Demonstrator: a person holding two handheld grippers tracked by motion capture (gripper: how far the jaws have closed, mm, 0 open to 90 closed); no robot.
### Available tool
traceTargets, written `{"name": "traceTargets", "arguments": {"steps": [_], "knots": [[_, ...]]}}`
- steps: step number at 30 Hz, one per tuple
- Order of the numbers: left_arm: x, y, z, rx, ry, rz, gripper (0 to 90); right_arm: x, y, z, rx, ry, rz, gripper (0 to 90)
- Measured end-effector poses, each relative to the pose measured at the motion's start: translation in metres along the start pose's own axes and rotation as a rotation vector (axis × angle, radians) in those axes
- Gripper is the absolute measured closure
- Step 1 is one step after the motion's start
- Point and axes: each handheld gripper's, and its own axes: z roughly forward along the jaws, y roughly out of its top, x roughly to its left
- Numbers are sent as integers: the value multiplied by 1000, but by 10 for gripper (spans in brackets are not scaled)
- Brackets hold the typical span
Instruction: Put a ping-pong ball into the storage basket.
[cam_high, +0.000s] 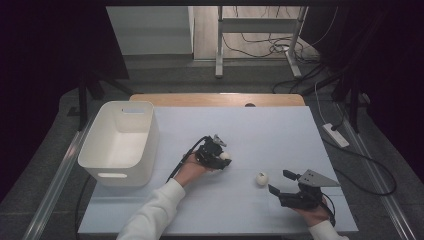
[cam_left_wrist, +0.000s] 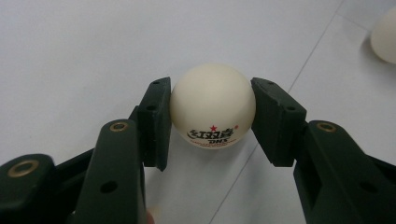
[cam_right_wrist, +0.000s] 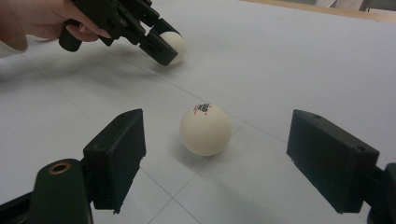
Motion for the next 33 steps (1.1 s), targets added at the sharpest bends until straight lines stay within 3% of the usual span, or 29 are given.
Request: {"name": "traceTargets", "arguments": {"steps": [33], "knots": [[-8, 3, -23, -59, 2, 31, 514, 0, 0, 0, 1, -2, -1, 194]]}}
